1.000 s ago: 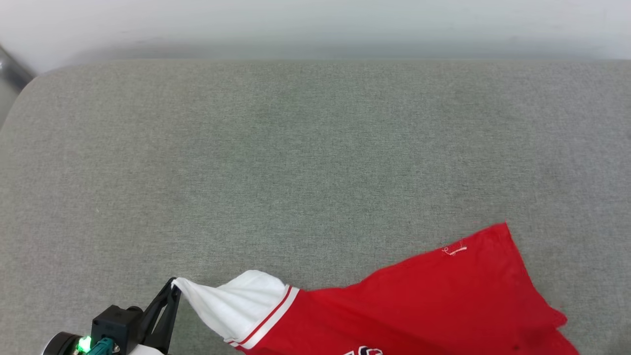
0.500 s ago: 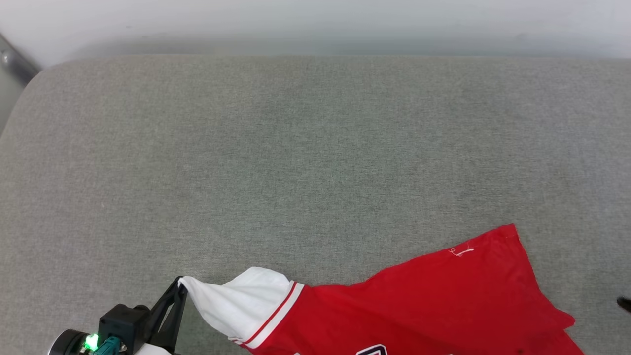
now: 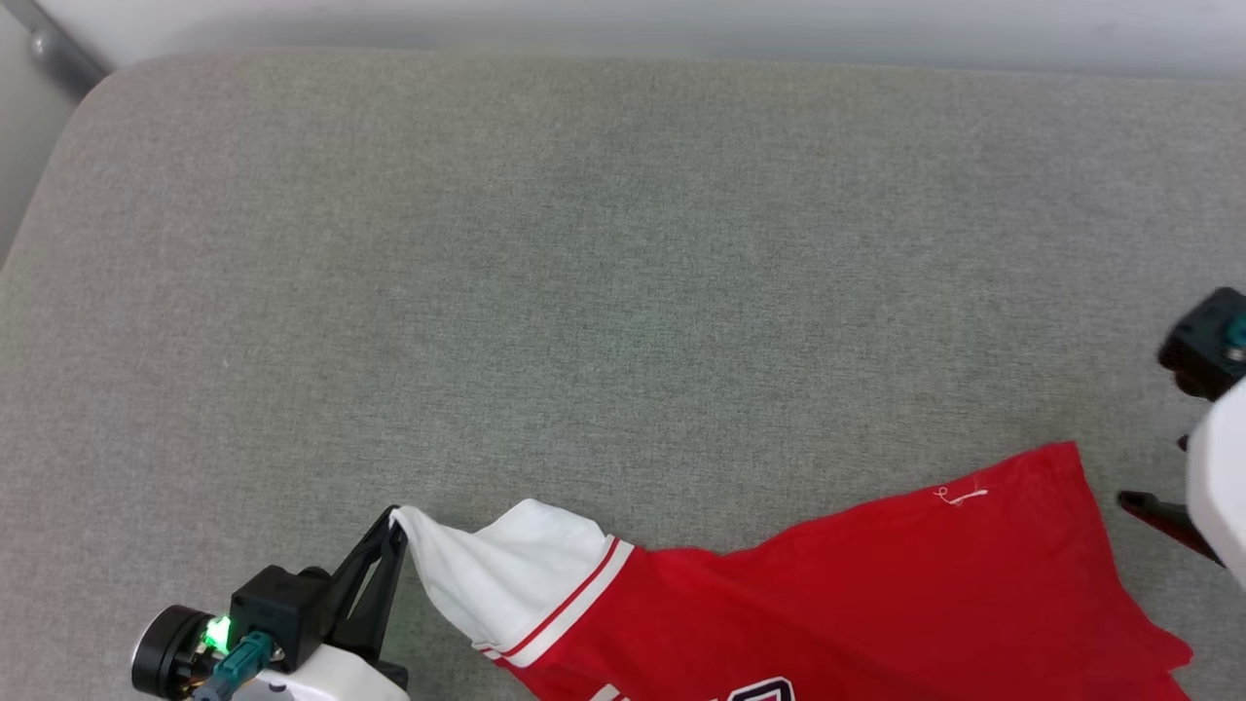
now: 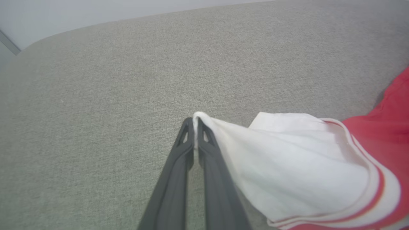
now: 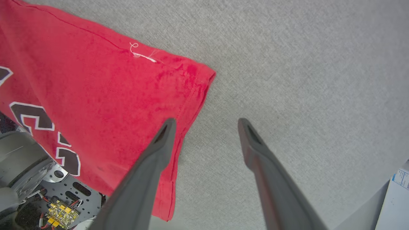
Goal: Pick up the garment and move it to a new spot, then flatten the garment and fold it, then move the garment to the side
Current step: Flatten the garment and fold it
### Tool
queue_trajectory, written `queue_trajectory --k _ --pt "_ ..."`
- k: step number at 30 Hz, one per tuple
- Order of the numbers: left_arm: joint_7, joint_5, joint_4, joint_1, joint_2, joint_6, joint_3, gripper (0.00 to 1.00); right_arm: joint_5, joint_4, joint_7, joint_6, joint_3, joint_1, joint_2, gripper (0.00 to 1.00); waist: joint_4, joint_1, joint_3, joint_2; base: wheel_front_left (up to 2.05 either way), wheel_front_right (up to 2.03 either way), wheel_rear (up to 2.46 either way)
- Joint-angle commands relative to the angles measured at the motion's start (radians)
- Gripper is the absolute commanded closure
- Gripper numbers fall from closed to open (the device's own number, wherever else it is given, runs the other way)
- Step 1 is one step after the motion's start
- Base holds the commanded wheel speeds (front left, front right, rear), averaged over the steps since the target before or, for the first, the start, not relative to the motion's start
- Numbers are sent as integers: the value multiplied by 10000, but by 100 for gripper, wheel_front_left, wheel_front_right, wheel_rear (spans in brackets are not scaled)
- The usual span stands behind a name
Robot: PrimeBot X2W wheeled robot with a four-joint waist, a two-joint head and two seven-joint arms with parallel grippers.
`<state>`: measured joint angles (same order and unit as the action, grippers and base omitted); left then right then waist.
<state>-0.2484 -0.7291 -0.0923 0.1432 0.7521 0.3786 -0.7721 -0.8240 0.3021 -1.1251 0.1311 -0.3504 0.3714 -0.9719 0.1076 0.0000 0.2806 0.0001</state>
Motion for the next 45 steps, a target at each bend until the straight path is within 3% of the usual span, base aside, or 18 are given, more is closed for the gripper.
queue_trajectory --k 1,9,18,19,20,21,34,40,45 --pt "-13 63 39 144 -57 -24 6 100 152 -231 -204 -7 -301 416 226 0 85 0 121 -1 0 0 0" --pt "-63 247 276 612 -434 -257 -97 100 731 -2077 -536 -7 -2093 1847 1218 0 468 0 678 -1 0 0 0" --pt "-103 315 607 898 -726 -449 -82 100 444 -3435 131 -7 -3652 1501 1304 0 728 0 1034 -1 0 0 0" --pt "-110 311 637 889 -732 -460 -68 100 392 -3484 220 -7 -3786 1485 1274 13 720 0 1036 -1 0 0 0" --pt "-109 303 667 866 -742 -466 -52 100 346 -3511 350 -7 -3887 1520 1262 90 701 0 1020 -1 0 0 0" --pt "-114 283 694 824 -745 -465 -38 100 269 -3529 482 -7 -3965 1573 1270 100 668 0 986 -1 0 0 0" --pt "-86 479 731 812 -505 -398 -9 100 -215 -3229 3393 -7 -3647 2642 1005 100 120 0 -708 -1 0 0 0" --pt "165 825 357 1805 -223 -502 202 100 -72 -2849 4480 -8 -3233 3042 709 100 -161 0 -1252 -1 0 0 0" --pt "453 1153 229 3244 -39 -807 524 100 363 -2754 5177 -8 -2696 3651 957 100 -455 0 -1320 -1 0 0 0"
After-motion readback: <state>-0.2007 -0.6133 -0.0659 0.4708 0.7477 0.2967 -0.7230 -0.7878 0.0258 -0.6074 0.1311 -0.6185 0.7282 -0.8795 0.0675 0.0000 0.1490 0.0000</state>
